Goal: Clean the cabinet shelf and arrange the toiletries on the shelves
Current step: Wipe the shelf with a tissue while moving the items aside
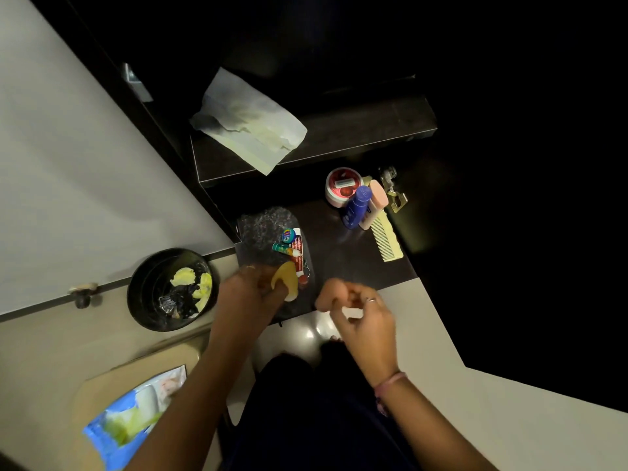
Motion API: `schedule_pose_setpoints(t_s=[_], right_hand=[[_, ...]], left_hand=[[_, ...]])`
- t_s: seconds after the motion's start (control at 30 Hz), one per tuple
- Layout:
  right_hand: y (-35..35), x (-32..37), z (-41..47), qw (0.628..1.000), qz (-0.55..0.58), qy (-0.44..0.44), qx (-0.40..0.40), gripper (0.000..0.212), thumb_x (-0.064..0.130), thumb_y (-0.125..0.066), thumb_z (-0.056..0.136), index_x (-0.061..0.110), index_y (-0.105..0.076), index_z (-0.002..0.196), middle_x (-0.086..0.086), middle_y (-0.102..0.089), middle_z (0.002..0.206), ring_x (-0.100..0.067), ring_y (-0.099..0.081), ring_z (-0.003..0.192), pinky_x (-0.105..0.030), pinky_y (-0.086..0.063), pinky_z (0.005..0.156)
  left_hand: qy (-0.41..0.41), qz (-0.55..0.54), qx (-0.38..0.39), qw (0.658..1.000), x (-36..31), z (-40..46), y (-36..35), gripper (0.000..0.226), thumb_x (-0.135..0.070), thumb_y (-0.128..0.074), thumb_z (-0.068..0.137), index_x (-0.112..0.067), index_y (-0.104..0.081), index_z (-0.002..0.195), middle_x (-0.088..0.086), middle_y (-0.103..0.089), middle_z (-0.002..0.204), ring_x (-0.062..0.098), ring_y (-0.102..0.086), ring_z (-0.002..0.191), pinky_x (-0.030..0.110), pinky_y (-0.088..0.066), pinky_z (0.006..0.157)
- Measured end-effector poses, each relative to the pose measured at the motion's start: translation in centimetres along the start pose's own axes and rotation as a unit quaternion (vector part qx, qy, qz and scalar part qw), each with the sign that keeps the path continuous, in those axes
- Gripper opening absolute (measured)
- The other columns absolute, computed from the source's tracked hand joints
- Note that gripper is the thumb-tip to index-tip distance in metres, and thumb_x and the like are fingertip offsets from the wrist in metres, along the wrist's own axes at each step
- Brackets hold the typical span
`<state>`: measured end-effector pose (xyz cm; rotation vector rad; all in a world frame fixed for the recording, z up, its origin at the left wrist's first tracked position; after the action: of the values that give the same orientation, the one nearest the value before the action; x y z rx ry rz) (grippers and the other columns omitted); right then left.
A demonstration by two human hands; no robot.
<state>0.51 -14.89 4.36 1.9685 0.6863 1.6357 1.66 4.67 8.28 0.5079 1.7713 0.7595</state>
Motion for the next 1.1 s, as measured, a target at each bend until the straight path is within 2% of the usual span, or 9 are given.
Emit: schedule_pose_setpoints(t_s=[0.07, 0.13, 0.27, 0.47, 0.6, 0.7, 0.83, 0.97, 1.1], right_hand=[[2.3, -0.8, 1.7, 0.998, 0.023, -0.03, -0.055, 0.019, 0.026, -0.069, 0.08, 0.028, -0.061, 0.097, 0.007, -0.065, 0.092, -0.003, -0.062, 0.079, -0.02, -0.052, 0.072], [3.5, -1.9, 4.2, 0.995, 0.013, -0.052, -0.088, 0.02, 0.023, -0.068, 0.081, 0.021, -0.064, 0.1, 0.001, -0.066, 0.094, -0.005, -0.061, 0.077, -0.021, -0.052, 0.074], [3.4, -4.1, 9.3, 0.989, -0.025, -0.104, -0.105, 0.03, 0.032, -0.062, 0.086, 0.015, -0.064, 0.11, -0.004, -0.067, 0.103, -0.012, -0.061, 0.085, -0.029, -0.056, 0.08], [3.1, -4.3, 12.9, 0.992, -0.025, -0.088, -0.091, 0.034, 0.04, -0.057, 0.089, 0.016, -0.064, 0.112, -0.006, -0.068, 0.101, -0.018, -0.064, 0.089, -0.039, -0.056, 0.079], [3.1, -4.5, 13.8, 0.994, -0.032, -0.07, -0.077, 0.037, 0.042, -0.056, 0.09, 0.014, -0.064, 0.112, -0.007, -0.068, 0.101, -0.019, -0.064, 0.09, -0.04, -0.056, 0.08], [3.3, -4.3, 14.1, 0.996, -0.027, -0.052, -0.062, 0.033, 0.039, -0.059, 0.089, 0.014, -0.063, 0.111, -0.006, -0.066, 0.103, -0.016, -0.062, 0.089, -0.037, -0.055, 0.083], [3.3, -4.3, 13.7, 0.998, -0.048, -0.034, -0.024, 0.034, 0.031, -0.063, 0.089, 0.012, -0.059, 0.117, -0.008, -0.061, 0.115, -0.016, -0.059, 0.096, -0.027, -0.048, 0.085], [3.2, -4.2, 13.4, 0.998, -0.038, -0.044, 0.001, 0.042, 0.029, -0.065, 0.087, 0.013, -0.052, 0.124, -0.007, -0.055, 0.125, -0.017, -0.056, 0.104, -0.025, -0.046, 0.086], [3.2, -4.3, 13.3, 0.998, -0.045, -0.03, 0.01, 0.046, 0.028, -0.067, 0.085, 0.012, -0.051, 0.125, -0.007, -0.054, 0.126, -0.019, -0.055, 0.108, -0.02, -0.04, 0.082]], left_hand=[[-0.042, -0.006, 0.004, 0.999, -2.6, 0.7, -0.7, 0.024, -0.024, -0.066, 0.08, -0.013, -0.072, 0.102, 0.005, -0.074, 0.086, 0.018, -0.068, 0.075, 0.028, -0.054, 0.075], [-0.078, -0.002, 0.019, 0.997, -5.1, 2.1, -2.7, 0.024, -0.021, -0.063, 0.082, -0.009, -0.071, 0.101, 0.01, -0.074, 0.088, 0.023, -0.068, 0.08, 0.03, -0.052, 0.078], [-0.124, 0.014, 0.0, 0.992, -7.8, 5.6, -8.0, 0.017, -0.014, -0.061, 0.078, -0.002, -0.071, 0.085, 0.013, -0.071, 0.079, 0.021, -0.062, 0.068, 0.019, -0.039, 0.06], [-0.087, -0.036, -0.014, 0.995, -8.5, 8.6, -12.9, 0.022, -0.011, -0.06, 0.086, 0.007, -0.067, 0.096, 0.02, -0.069, 0.092, 0.026, -0.066, 0.082, 0.021, -0.043, 0.067], [-0.056, -0.017, -0.008, 0.998, -7.8, 9.6, -14.8, 0.023, -0.016, -0.053, 0.09, 0.003, -0.066, 0.094, 0.018, -0.068, 0.09, 0.017, -0.059, 0.074, 0.016, -0.038, 0.065], [-0.043, 0.004, 0.009, 0.999, -7.1, 9.8, -15.7, 0.025, -0.024, -0.048, 0.094, -0.005, -0.065, 0.093, 0.012, -0.068, 0.092, 0.014, -0.056, 0.076, 0.016, -0.036, 0.065], [-0.027, -0.022, 0.025, 0.999, -6.9, 9.6, -15.6, 0.028, -0.027, -0.054, 0.091, -0.005, -0.063, 0.106, 0.013, -0.064, 0.106, 0.026, -0.057, 0.099, 0.03, -0.042, 0.084], [-0.025, -0.024, 0.017, 0.999, -6.7, 9.4, -15.4, 0.028, -0.027, -0.056, 0.089, -0.006, -0.063, 0.107, 0.013, -0.064, 0.106, 0.026, -0.058, 0.099, 0.033, -0.045, 0.085], [-0.058, 0.005, 0.007, 0.998, -6.8, 8.9, -15.3, 0.022, -0.022, -0.055, 0.092, -0.007, -0.067, 0.101, 0.01, -0.069, 0.095, 0.017, -0.063, 0.085, 0.016, -0.038, 0.07]])
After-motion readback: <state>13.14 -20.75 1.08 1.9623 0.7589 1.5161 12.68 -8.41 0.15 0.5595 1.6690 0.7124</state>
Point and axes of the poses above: each hand's wrist, its own z-axis towards the middle knuckle, its own y-axis out of the back of the hand, x = y × z, the point moved 2 cm from there along z, towards the middle knuckle
